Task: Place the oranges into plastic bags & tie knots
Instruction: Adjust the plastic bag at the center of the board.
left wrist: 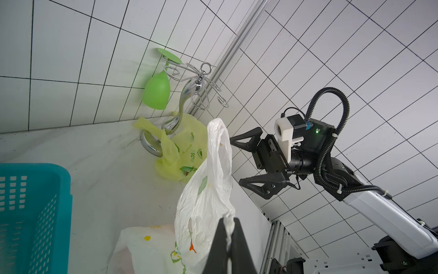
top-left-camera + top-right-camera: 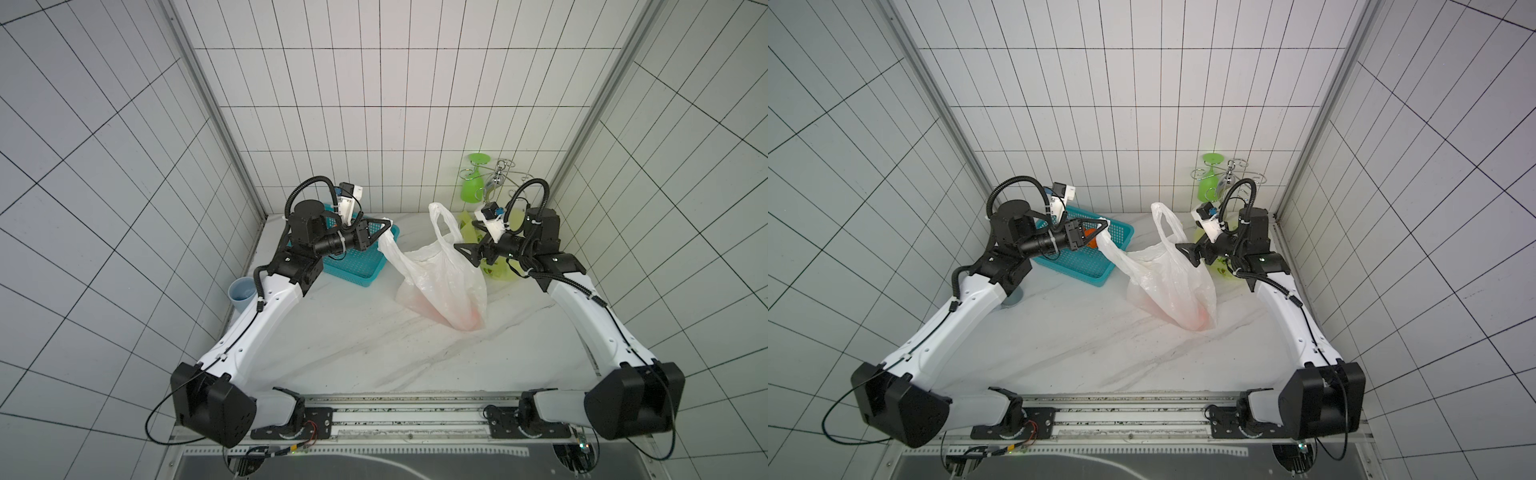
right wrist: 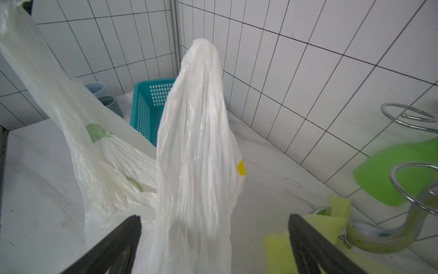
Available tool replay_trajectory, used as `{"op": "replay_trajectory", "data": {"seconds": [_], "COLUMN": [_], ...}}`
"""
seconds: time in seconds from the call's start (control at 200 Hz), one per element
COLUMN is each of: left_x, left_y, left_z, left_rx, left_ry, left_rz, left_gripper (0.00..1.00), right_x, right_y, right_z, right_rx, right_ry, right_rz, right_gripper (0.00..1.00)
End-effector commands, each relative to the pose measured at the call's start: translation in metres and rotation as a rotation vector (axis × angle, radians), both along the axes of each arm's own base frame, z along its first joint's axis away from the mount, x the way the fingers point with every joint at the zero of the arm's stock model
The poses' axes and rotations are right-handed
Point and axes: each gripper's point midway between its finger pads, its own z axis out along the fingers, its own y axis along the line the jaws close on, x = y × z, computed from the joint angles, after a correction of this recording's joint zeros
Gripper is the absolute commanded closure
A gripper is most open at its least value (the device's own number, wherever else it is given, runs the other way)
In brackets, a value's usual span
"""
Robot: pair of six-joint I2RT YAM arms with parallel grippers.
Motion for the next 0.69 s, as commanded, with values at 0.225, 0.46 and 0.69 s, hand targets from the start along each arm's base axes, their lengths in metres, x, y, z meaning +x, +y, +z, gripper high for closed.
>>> {"op": "replay_trajectory", "data": {"seconds": [0.225,0.46,0.69], "left_x": [0.0,-0.002,-0.001], "left_y": [0.0,0.004,0.014], "left_z": [0.009,0.011,0.01], "left_rx": [0.009,0.032,0.135], "left_ry": [-0.033,-0.066,-0.154], "left_rz": [0.008,0.027,0.074], "left_gripper": [1.0,1.0,0.88], "right_x": [0.013,0.025,0.0], "right_y": [0.027,0.009,0.014], "right_z": [-0.045,-0.043,-0.021], "right_rx": [-0.07,-0.158,-0.076], "right_ry": [-0.057,-0.149,-0.135], "right_rz": [-0.134,-0.288,-0.118], "right_gripper": [0.03,0.37,0.81]}}
